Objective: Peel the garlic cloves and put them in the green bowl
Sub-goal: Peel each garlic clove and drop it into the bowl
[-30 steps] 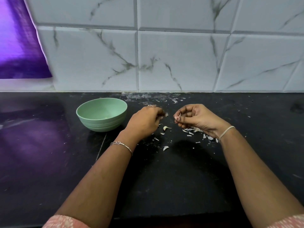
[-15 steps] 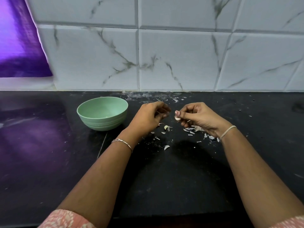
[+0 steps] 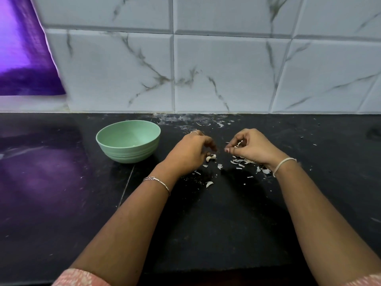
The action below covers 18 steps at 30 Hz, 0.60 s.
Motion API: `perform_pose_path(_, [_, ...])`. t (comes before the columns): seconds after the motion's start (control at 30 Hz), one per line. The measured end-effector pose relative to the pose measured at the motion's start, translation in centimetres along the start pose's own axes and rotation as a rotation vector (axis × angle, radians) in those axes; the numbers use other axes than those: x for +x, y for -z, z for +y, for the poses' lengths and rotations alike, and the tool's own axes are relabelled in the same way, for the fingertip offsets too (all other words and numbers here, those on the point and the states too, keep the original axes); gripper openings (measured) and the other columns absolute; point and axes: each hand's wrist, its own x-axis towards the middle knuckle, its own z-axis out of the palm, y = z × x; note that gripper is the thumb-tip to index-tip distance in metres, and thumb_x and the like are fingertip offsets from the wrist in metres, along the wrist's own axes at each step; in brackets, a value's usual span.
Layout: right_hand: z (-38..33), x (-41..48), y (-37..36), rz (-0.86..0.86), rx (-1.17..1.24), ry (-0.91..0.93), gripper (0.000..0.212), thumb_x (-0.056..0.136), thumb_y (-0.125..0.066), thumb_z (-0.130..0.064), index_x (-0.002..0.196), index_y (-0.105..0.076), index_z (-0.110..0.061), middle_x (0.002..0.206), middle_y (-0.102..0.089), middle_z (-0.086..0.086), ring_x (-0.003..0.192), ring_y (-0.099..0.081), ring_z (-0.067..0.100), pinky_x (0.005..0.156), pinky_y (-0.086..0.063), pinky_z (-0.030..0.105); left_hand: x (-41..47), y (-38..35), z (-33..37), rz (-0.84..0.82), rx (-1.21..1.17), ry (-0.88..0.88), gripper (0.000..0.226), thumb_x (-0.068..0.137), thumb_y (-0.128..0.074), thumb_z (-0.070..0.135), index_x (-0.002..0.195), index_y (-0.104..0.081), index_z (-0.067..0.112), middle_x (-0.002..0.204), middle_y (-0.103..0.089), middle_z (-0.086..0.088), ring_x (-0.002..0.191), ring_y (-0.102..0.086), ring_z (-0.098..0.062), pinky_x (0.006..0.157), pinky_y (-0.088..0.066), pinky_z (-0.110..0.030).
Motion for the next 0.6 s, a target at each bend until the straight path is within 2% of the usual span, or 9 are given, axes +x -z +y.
perform_pose_path(0.03, [0.0,0.0,0.1,0.03,-0.128,0.001,0.016,0.072,-0.085,-0.021,0.066,-0.07,-0.021,0.074,-0.065,-0.002,0.059,-0.051,0.005,0.057,-0.039,0.022,-0.1,-0.1,0.0,-0.01,0.054,0.023,0.027,0.089,-0.063,0.016,0.111,-0.069,0.03,0.115,-0.051,-0.001,0.108,-0.051,-0.02,0.098,-0.044,-0.04])
perform_pose_path(0.1, [-0.1,0.0,0.1,0.058,-0.238,-0.02,0.024,0.066,-0.088,-0.022,0.064,-0.064,-0.021,0.069,-0.063,-0.003,0.06,-0.053,0.009,0.055,-0.039,0.023,-0.2,-0.4,0.1,-0.035,0.169,0.073,0.028,0.093,-0.06,0.03,0.121,-0.062,0.034,0.124,-0.047,0.0,0.122,-0.042,-0.022,0.103,-0.037,-0.045])
perform_pose_path(0.17, [0.2,0.1,-0.1,0.042,-0.21,-0.006,0.022,0.071,-0.084,-0.017,0.072,-0.062,-0.02,0.073,-0.064,-0.005,0.067,-0.059,0.014,0.063,-0.047,0.027,-0.3,-0.7,0.1,-0.051,0.247,0.101,0.033,0.093,-0.058,0.044,0.124,-0.059,0.033,0.127,-0.046,-0.001,0.126,-0.039,-0.023,0.103,-0.033,-0.047])
perform_pose_path(0.23, [0.4,0.1,-0.4,-0.001,-0.163,0.029,0.013,0.083,-0.072,-0.012,0.085,-0.064,-0.022,0.08,-0.067,-0.007,0.076,-0.064,0.014,0.076,-0.052,0.03,-0.3,-0.9,0.1,-0.066,0.315,0.118,0.038,0.09,-0.059,0.05,0.121,-0.06,0.028,0.124,-0.049,-0.002,0.124,-0.043,-0.023,0.101,-0.033,-0.048])
perform_pose_path(0.3, [0.1,0.1,-0.8,-0.035,-0.151,0.06,0.012,0.092,-0.061,-0.014,0.099,-0.066,-0.022,0.086,-0.068,-0.009,0.082,-0.064,0.011,0.081,-0.051,0.03,-0.3,-0.9,0.1,-0.07,0.361,0.124,0.036,0.09,-0.059,0.049,0.115,-0.062,0.025,0.121,-0.052,-0.002,0.12,-0.047,-0.024,0.1,-0.033,-0.048])
perform_pose_path(0.37, [-0.2,0.2,-1.2,-0.05,-0.189,0.101,0.016,0.095,-0.058,-0.017,0.107,-0.067,-0.021,0.095,-0.067,-0.007,0.089,-0.061,0.01,0.083,-0.048,0.027,-0.3,-1.0,0.1,-0.054,0.358,0.123,0.03,0.091,-0.059,0.047,0.113,-0.063,0.025,0.119,-0.054,-0.001,0.118,-0.05,-0.024,0.1,-0.033,-0.047])
perform_pose_path(0.5, [-0.2,0.3,-1.7,-0.058,-0.251,0.12,0.019,0.095,-0.056,-0.015,0.105,-0.071,-0.022,0.096,-0.067,-0.006,0.09,-0.059,0.012,0.075,-0.039,0.023,-0.3,-1.0,0.0,-0.003,0.299,0.112,0.023,0.092,-0.058,0.042,0.11,-0.061,0.027,0.114,-0.059,0.001,0.114,-0.052,-0.022,0.098,-0.032,-0.045])
perform_pose_path(0.6, [-0.1,0.6,-1.8,-0.022,-0.128,0.108,0.025,0.097,-0.051,-0.009,0.11,-0.07,-0.02,0.102,-0.068,-0.008,0.099,-0.059,0.007,0.084,-0.041,0.021,-0.2,-0.6,-0.1,0.085,0.232,0.094,0.018,0.093,-0.06,0.037,0.108,-0.059,0.027,0.107,-0.066,0.005,0.109,-0.057,-0.021,0.096,-0.034,-0.042])
